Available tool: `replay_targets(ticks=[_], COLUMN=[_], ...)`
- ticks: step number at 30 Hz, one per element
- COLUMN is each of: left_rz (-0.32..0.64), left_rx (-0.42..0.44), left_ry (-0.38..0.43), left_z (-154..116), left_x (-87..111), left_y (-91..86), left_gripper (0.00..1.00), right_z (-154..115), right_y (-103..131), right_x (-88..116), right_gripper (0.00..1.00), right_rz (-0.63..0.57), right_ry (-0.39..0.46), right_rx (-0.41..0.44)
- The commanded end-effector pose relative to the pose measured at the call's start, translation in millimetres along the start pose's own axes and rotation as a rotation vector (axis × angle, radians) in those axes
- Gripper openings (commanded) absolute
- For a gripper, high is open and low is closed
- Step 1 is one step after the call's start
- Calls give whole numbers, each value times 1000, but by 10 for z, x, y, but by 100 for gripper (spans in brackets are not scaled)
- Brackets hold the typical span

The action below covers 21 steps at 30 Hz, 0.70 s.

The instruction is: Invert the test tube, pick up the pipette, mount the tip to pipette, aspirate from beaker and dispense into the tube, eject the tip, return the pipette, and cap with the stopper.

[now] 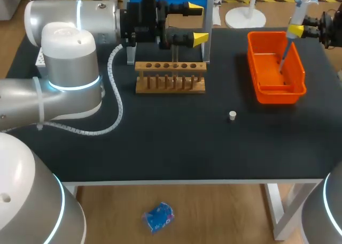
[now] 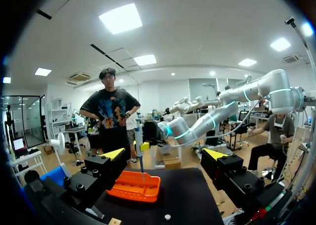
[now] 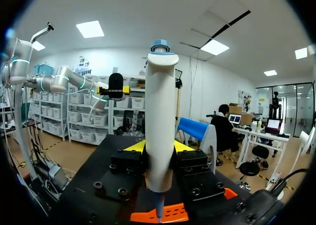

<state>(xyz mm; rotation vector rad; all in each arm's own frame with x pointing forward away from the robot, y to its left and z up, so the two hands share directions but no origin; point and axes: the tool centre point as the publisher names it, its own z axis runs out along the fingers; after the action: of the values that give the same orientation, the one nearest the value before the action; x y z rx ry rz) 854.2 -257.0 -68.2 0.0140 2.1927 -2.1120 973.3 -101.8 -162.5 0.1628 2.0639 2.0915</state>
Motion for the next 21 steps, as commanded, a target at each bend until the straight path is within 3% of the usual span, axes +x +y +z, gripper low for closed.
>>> replay_targets(ticks=[1, 11, 13, 21], left_rz=[0, -8, 3, 26], left_rx=[0, 10, -23, -67], left_ry=[-1, 17, -4, 15], left_z=[-1, -3, 15, 340], left_x=[3, -1, -15, -212], left_y=[0, -9, -42, -175], left_gripper=[100, 100, 100, 100], right_z=[-1, -1, -1, -1], right_y=[4, 4, 4, 4], right_x=[1, 1, 1, 1], right_gripper=[0, 0, 0, 0], right_rz=[-1, -1, -1, -1], right_ry=[0, 0, 0, 0], right_rx=[1, 1, 1, 1])
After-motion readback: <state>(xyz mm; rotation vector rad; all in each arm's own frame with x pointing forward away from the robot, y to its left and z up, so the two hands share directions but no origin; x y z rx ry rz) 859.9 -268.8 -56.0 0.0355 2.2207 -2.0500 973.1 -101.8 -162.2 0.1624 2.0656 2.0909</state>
